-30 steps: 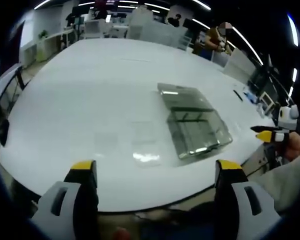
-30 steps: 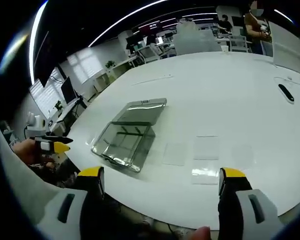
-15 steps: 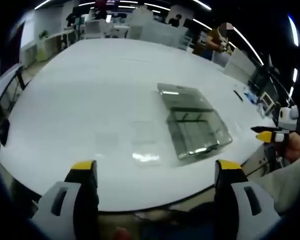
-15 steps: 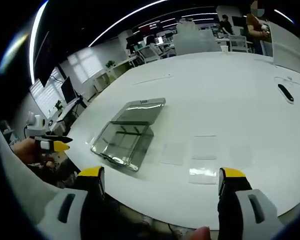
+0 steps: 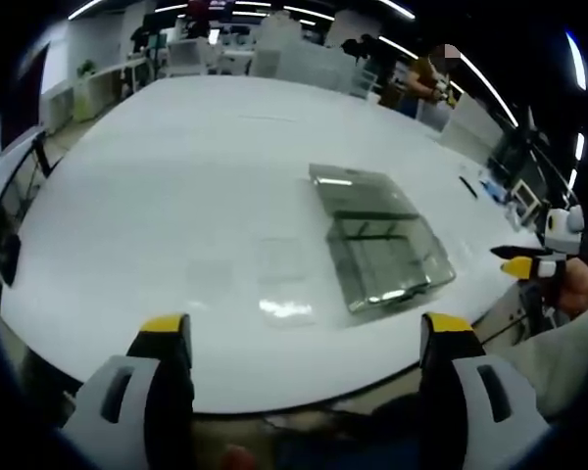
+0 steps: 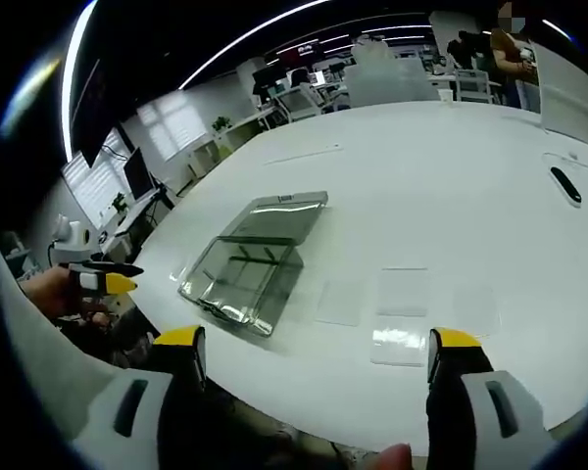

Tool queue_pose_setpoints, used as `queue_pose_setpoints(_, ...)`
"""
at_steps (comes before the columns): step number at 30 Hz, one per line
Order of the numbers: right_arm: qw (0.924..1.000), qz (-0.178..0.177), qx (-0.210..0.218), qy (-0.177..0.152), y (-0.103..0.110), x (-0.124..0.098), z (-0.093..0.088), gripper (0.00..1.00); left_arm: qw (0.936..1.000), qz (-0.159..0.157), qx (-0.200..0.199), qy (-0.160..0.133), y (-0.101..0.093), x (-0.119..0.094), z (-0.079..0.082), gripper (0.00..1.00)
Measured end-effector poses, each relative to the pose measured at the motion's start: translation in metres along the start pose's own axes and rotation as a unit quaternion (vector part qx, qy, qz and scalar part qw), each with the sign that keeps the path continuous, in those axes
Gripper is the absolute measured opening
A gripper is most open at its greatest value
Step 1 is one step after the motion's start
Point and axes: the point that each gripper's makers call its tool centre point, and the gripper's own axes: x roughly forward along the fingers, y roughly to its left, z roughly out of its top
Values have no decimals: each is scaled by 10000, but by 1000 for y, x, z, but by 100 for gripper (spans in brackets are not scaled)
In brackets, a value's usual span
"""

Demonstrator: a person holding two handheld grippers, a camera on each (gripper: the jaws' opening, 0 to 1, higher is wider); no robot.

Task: Insert the divider into the dual guide fixture by aligning both edges with the guide slots and pushing it downward to the bottom, including one-sided entry, uneven engagement, binding, and posture correction.

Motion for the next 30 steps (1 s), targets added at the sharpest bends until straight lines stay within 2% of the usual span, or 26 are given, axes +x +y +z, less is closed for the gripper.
queue_pose_setpoints(19,9995,145,-270,103,-9,4,11,92,10000,8,-13,-32,-9,2,10,93)
queue_pose_setpoints(30,9998,0,-188,90,4,3,3,91,9996,-177,222,-59,-6,0,11,89)
